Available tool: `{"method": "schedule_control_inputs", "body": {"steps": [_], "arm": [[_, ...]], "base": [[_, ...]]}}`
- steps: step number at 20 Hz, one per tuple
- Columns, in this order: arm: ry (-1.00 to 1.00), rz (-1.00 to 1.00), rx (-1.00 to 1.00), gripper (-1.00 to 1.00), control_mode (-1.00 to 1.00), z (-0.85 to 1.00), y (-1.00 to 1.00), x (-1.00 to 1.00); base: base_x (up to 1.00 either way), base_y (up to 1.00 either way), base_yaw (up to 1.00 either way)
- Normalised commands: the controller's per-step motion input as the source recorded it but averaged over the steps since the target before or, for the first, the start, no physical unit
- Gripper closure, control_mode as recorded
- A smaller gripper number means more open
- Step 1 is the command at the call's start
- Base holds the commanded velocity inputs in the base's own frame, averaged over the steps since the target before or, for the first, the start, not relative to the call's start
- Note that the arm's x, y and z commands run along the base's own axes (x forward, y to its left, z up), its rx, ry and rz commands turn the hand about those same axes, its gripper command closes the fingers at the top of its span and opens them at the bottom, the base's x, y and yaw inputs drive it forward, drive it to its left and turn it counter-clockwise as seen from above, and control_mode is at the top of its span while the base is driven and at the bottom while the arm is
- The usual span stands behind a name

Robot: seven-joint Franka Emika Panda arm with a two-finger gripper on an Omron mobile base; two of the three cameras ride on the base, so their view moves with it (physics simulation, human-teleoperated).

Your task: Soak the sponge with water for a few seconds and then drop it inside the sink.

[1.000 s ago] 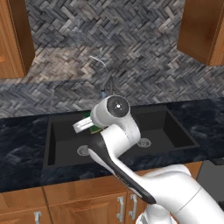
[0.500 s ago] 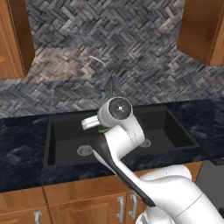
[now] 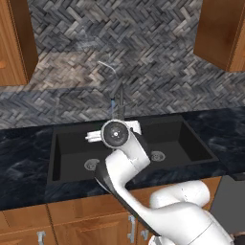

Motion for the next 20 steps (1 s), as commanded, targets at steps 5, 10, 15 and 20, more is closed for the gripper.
{"method": "schedule_control_inputs", "body": {"steps": [5,10,15,20], "arm": [[-0.2,-0.2,0.03,1.0,-1.0,-0.06,-0.01,0.06],[0.0,-0.17,0.07,1.0,-1.0,0.0,-0.12,0.21],[0.0,-0.14,0.1,1.0,-1.0,0.01,-0.18,0.18],[0.06,-0.04,0.06,1.0,-1.0,0.03,-0.08,0.0]], "base": [[0.0,0.0,0.0],[0.0,0.0,0.0],[0.0,0.0,0.0],[0.0,0.0,0.0]]}}
